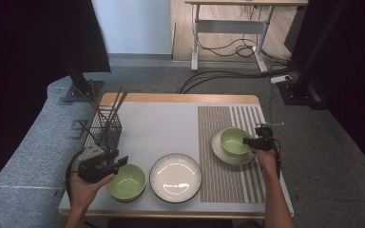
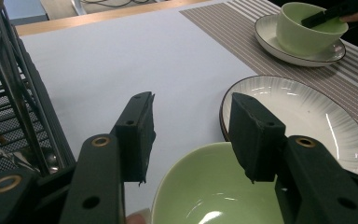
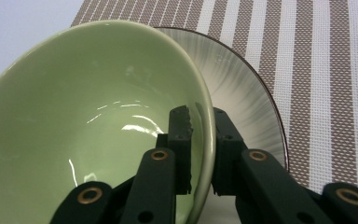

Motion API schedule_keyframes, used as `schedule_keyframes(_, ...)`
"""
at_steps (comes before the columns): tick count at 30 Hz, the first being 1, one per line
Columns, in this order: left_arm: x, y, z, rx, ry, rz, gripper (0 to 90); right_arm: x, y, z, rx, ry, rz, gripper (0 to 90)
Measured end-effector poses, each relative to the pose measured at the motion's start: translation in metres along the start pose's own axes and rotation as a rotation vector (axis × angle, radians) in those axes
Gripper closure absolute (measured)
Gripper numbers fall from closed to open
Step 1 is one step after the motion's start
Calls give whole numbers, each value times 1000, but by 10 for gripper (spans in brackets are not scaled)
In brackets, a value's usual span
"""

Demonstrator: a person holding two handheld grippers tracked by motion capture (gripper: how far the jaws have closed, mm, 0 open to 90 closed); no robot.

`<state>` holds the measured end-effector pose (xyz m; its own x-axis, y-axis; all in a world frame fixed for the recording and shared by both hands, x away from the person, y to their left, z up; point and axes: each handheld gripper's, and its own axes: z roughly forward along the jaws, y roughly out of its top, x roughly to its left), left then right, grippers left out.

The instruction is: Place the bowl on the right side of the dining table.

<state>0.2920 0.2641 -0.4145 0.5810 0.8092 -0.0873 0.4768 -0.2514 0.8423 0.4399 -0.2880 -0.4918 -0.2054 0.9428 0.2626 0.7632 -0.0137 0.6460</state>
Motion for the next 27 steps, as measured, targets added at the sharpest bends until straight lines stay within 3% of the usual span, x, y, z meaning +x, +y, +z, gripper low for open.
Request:
schedule_keyframes(7,0,0,1,2,-1,1,504,1,0,1,-4,-3,-7,797)
schedule_keyframes(10,0,0,0,1,0,2,504,0,0,-1,-15,8,2,720)
schedule_keyframes(19,1,1,-4,-10,1,5,504,0,2,-21,-124,-6,15,562)
schedule_keyframes(27,4,-1,-1,-3,-6,-1,501,12,-4,-39,-188,15,-36,480)
